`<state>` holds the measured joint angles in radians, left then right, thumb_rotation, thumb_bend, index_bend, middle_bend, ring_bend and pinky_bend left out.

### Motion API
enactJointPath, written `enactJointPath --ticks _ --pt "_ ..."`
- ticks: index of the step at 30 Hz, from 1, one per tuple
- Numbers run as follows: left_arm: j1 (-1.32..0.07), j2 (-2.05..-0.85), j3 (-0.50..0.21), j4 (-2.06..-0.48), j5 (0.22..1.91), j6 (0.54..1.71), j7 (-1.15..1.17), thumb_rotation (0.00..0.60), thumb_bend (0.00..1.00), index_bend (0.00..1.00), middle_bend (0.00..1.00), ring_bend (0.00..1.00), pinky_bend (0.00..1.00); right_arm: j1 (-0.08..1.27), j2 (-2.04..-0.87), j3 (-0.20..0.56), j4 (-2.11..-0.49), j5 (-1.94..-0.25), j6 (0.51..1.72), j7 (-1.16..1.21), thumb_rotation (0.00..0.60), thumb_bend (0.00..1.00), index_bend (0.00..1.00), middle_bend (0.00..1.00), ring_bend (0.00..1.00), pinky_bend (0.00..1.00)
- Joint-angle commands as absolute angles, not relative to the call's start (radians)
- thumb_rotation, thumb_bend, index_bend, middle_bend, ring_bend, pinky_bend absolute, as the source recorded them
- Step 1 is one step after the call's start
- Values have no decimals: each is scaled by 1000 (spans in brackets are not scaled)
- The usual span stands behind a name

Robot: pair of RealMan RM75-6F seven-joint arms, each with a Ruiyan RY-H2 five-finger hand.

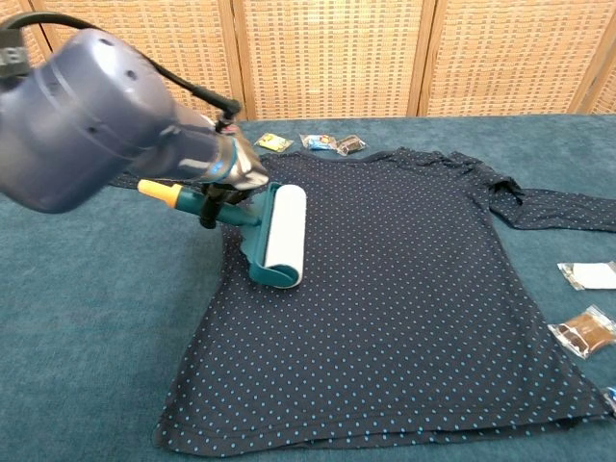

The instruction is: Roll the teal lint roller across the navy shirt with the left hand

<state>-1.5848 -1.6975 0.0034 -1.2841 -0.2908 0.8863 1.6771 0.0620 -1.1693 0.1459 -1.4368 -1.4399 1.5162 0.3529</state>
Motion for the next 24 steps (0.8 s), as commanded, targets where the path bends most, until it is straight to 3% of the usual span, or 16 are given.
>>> enactJointPath --ticks 1,14,24 --pt "-1606 -1724 -21 -1255 -310 878 1700 600 899 887 905 791 699 62 -1168 148 -1433 -1436 1513 364 600 139 87 0 0 0" --pt "-1697 -1868 -137 -1074 -418 867 1850 600 900 887 905 791 699 61 -1165 148 -1416 -1437 1508 398 600 140 98 0 0 0" --pt "-1639 -1812 -142 -1169 -399 922 1876 600 900 887 905 791 699 60 -1170 137 -1441 -1468 1528 350 600 140 101 0 0 0"
